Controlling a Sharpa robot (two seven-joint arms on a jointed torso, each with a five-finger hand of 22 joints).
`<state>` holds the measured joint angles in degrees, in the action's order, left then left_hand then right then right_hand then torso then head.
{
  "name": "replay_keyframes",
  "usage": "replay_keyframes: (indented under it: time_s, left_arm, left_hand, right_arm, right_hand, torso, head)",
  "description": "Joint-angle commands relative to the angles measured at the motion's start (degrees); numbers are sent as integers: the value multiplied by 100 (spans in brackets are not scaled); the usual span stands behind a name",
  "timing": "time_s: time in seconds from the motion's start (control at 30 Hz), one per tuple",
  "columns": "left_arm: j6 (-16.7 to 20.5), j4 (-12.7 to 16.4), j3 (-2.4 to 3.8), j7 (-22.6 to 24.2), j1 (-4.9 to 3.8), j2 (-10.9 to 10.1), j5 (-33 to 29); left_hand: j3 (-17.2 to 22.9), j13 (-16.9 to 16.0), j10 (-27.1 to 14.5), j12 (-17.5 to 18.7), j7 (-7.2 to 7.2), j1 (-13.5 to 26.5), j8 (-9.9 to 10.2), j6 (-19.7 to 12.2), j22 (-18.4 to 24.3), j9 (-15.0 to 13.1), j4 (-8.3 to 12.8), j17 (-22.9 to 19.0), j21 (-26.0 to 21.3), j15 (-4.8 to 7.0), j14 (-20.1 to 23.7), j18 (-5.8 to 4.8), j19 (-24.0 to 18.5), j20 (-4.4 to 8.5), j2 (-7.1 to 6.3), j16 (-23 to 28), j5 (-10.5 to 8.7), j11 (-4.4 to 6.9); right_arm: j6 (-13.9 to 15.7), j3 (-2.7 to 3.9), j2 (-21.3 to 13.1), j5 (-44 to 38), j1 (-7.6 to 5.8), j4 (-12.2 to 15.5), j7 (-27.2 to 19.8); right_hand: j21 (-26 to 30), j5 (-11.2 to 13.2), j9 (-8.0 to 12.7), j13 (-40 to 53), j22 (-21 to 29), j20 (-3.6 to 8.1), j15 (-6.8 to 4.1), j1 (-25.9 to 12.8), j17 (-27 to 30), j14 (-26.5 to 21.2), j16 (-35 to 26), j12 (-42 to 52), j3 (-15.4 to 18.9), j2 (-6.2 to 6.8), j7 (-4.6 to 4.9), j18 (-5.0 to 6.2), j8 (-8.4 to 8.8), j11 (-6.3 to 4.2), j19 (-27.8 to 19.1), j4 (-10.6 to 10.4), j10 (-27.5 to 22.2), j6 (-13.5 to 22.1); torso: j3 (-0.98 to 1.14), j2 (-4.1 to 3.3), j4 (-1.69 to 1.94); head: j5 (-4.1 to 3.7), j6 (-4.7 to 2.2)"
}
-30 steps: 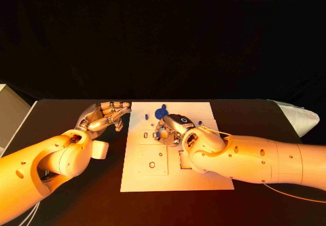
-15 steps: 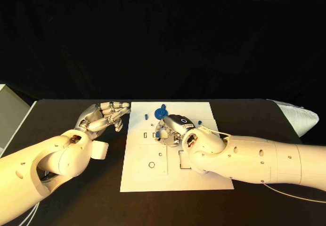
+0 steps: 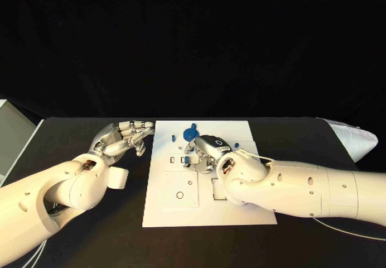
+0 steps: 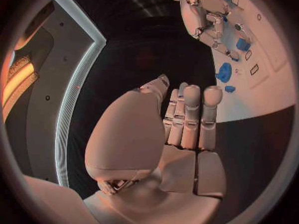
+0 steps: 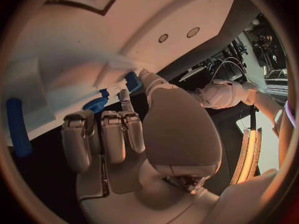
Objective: Assemble the parts on the task board
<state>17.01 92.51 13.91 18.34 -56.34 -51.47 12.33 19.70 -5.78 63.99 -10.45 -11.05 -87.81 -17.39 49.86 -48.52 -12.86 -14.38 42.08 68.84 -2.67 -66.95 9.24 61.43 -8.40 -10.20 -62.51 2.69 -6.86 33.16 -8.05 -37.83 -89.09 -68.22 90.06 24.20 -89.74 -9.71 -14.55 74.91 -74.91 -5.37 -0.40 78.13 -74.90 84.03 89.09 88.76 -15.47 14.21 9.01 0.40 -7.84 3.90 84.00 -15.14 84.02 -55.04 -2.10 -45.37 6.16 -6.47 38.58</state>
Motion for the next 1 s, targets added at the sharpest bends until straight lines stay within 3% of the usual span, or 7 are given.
replay_keyframes:
  time_s: [0.03,0.23,0.4,0.53,0.6,0.9,1.0]
  left_arm:
    - [-110,8,4,32,5,3,-1]
    - [-101,-14,3,6,6,1,9]
    - [-74,-32,3,-128,6,-9,59]
    - [-61,-27,2,-368,6,-2,186]
    - [-38,-43,2,-525,5,17,251]
    - [-146,-180,1,-1717,-7,158,1036]
    - [-466,-255,1,-2412,-57,261,1616]
  left_hand:
    - [25,-6,-31,-21,19,77,-14,-31,-10,-7,2,-4,19,-3,-5,-74,-30,7,1,-26,10,-5]
    - [25,-6,-31,-21,19,77,-14,-31,-10,-7,2,-4,19,-3,-5,-74,-30,7,1,-26,10,-5]
    - [1,-13,-67,-29,-8,172,11,-84,-12,-7,-23,-38,32,-17,13,-75,-48,0,-38,-21,9,-26]
    - [-70,-40,-102,-71,-49,398,43,-157,281,-12,-136,-327,-131,-52,200,-18,-293,-29,-18,167,8,-57]
    - [-166,-81,-95,-143,-58,673,43,-175,678,-27,-211,-396,-387,-69,302,56,-606,-50,54,273,9,-65]
    - [-278,-377,130,-678,-24,917,-48,-178,291,-98,-183,-334,-165,-1,57,-25,-192,-7,163,120,11,11]
    - [-325,-671,274,-1147,61,983,-216,-88,-104,-178,-203,564,107,78,-463,-98,125,62,158,-525,10,116]
  right_arm:
    - [192,0,-27,66,4,40,-211]
    - [493,2,-218,446,1,168,-768]
    - [601,22,-581,1671,-97,292,-2144]
    - [310,44,-858,2910,-243,279,-3228]
    - [140,55,-962,3437,-322,222,-3604]
    - [-337,99,-1233,5135,-582,-205,-4365]
    - [-391,111,-1258,5421,-644,-421,-4480]
  right_hand:
    - [-26,71,13,1413,-1509,-69,55,-23,-1189,518,-35,-33,200,51,14,-40,48,44,600,-76,488,53]
    - [471,374,32,1069,-1230,-101,71,-101,-665,367,-284,-586,925,-19,38,90,103,72,348,-158,79,82]
    - [5531,81,-44,-1679,1674,-136,81,321,2912,-1567,-2966,-4474,1028,-332,11,998,-146,58,-2193,-173,-2704,118]
    - [7199,-105,-40,-3942,2916,-493,537,764,4010,-3208,-4931,-6541,528,-400,282,929,-251,407,-3130,-157,-3214,387]
    - [7889,-164,1,-5236,3579,-701,722,847,4756,-3272,-6053,-7359,171,-272,414,1018,-182,482,-3387,-180,-2751,351]
    - [8632,-280,198,-6940,5403,-1077,940,840,5916,-3070,-7669,-8513,-50,-190,406,1020,78,643,-4161,-55,-2431,371]
    - [8608,-293,233,-7072,5599,-1071,934,834,6021,-2986,-7779,-8521,-13,-210,414,1026,111,653,-4029,-41,-2431,374]
  torso:
    - [0,-2,0]
    - [-3,7,7]
    - [2,18,-12]
    - [8,23,-27]
    - [14,28,-34]
    - [55,89,-67]
    - [71,116,-64]
  head:
    - [0,-3]
    - [20,5]
    - [50,-6]
    - [58,-24]
    - [59,-29]
    - [113,-5]
    - [135,23]
